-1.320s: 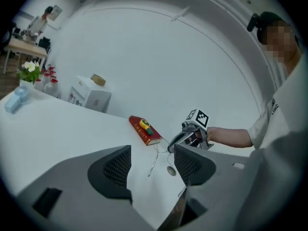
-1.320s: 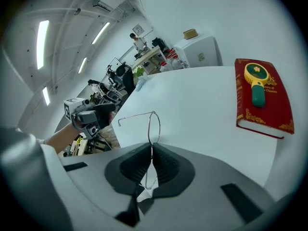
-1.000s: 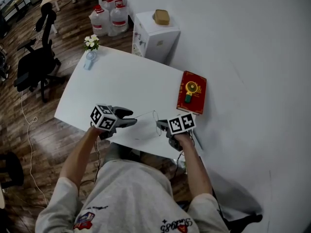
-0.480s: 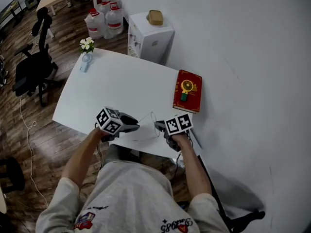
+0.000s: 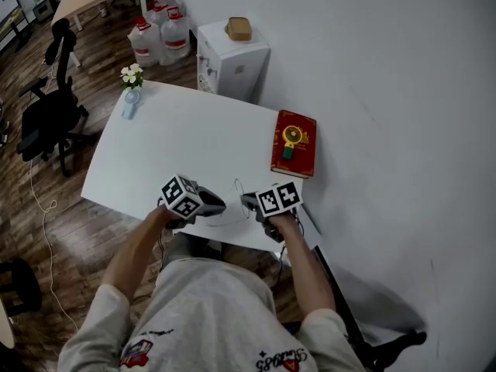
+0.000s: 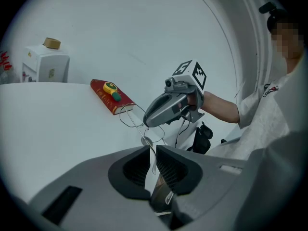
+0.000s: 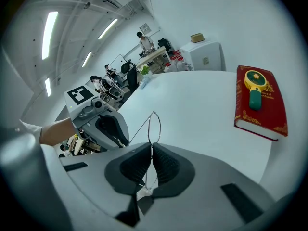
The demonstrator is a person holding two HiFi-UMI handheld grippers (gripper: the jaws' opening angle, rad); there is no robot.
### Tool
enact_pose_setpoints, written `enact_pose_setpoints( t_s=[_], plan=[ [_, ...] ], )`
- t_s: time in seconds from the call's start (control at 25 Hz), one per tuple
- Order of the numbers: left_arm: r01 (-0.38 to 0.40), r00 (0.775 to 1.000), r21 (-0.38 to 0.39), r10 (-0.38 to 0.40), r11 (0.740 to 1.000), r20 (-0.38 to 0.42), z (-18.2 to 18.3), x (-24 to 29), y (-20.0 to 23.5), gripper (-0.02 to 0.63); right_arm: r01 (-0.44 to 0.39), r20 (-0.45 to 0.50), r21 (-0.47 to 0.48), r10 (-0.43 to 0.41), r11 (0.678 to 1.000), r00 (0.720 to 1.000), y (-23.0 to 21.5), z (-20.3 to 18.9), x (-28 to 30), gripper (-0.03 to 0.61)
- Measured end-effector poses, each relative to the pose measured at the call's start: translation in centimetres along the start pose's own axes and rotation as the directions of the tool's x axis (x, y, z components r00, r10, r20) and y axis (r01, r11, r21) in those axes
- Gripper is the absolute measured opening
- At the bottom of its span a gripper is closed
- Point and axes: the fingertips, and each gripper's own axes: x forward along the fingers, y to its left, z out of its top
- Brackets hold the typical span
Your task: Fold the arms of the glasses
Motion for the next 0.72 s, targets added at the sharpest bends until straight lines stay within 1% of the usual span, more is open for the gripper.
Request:
enact_pose_setpoints(
  t_s=[0.32, 0.48, 0.6, 0.72],
  plan=[
    [0.035, 0.999, -0.036, -0.035, 0.999, -0.011, 0.6, 1.2, -0.9, 0.041, 0.001, 0.024, -0.012, -0.001, 1.000, 1.000, 1.1, 0.5, -0.3, 0.017],
    [0.031, 0.999, -0.043, -0.032, 0.999, -0.009, 0.5, 1.7, -0.5, 0.040, 0.003, 0.033, -0.033, -0.002, 0.999, 0.999, 1.8, 0.8, -0.3, 0.017],
    [0.053, 0.999, -0.059, -0.053, 0.997, -0.005, 0.9, 2.1, -0.7, 0.040, 0.002, 0.042, -0.041, 0.000, 0.999, 0.999, 2.2, 1.0, -0.2, 0.017],
    [0.056, 0.998, -0.054, -0.057, 0.997, -0.014, 1.4, 2.2, -0.9, 0.040, -0.001, 0.045, -0.047, 0.003, 0.999, 0.999, 2.6, 1.3, 0.0, 0.017]
  ],
)
